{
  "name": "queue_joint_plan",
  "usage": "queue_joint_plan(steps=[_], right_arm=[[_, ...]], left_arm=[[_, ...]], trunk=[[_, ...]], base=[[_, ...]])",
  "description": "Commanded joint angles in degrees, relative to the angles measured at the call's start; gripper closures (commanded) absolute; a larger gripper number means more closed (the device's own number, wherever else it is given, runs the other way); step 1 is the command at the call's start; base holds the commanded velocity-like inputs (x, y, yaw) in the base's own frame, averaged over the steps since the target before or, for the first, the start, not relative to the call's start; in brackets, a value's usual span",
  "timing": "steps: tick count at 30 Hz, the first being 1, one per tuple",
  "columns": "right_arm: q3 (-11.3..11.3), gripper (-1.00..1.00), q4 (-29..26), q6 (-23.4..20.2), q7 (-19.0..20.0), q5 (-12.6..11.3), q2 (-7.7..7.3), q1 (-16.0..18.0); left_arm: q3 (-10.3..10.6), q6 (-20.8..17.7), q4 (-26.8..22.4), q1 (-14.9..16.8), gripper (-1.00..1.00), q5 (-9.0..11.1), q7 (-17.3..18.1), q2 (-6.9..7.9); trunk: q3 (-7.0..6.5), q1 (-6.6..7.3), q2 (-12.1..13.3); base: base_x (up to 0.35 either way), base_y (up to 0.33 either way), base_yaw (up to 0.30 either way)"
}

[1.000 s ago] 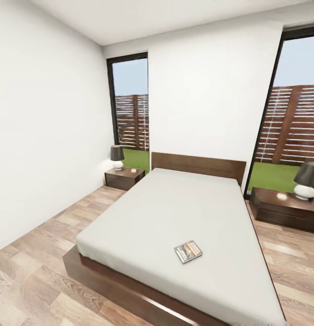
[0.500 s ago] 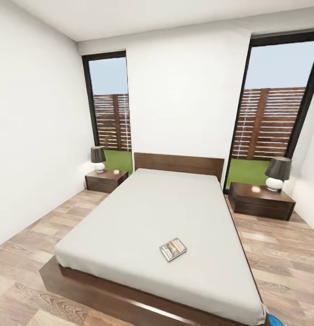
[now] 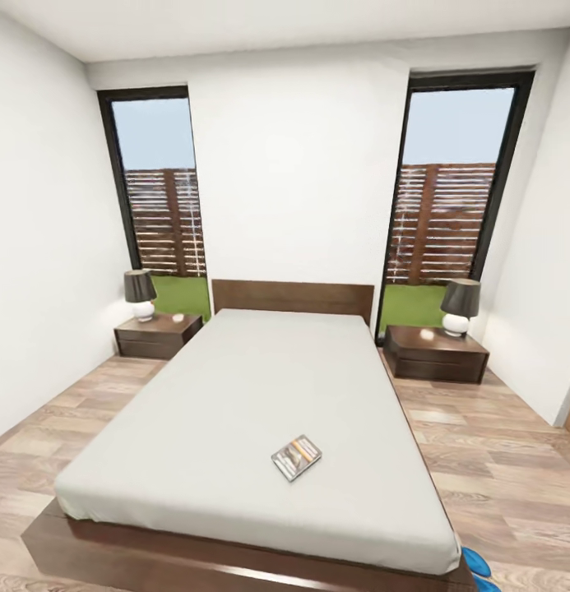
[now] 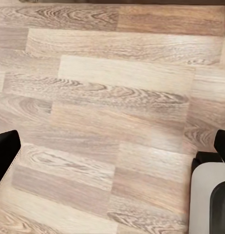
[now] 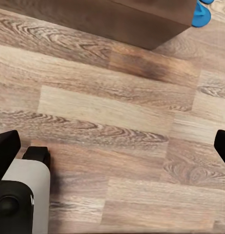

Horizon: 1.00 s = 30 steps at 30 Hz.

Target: In the bedroom, move the book from the bed onto either nightstand, and place the two sandals side by side next to the bed.

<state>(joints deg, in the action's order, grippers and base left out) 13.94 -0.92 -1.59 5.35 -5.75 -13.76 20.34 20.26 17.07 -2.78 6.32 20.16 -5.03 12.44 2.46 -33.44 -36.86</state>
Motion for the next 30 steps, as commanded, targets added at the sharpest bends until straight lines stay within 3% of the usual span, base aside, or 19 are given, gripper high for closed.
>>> queue_joint_plan(steps=[1, 23, 30], right_arm=[[0.5, -1.00, 0.0, -0.2, 0.2, -0.6, -0.02, 0.0], [0.5, -1.00, 0.0, -0.2, 0.2, -0.6, -0.03, 0.0], [0.5, -1.00, -0.1, -0.2, 0.2, -0.6, -0.02, 0.0]], left_arm=[[0.5, 0.1, 0.0, 0.0, -1.00, 0.3, -0.2, 0.02], [0.5, 0.2, 0.0, 0.0, -1.00, 0.3, -0.2, 0.11], [0.5, 0.2, 0.0, 0.0, -1.00, 0.3, -0.2, 0.07]], trunk=[[0.11, -0.03, -0.1], [0.11, -0.03, -0.1], [0.11, -0.03, -0.1]], base=[[0.047, 0.063, -0.273], [0.011, 0.015, -0.271], [0.001, 0.001, -0.148]])
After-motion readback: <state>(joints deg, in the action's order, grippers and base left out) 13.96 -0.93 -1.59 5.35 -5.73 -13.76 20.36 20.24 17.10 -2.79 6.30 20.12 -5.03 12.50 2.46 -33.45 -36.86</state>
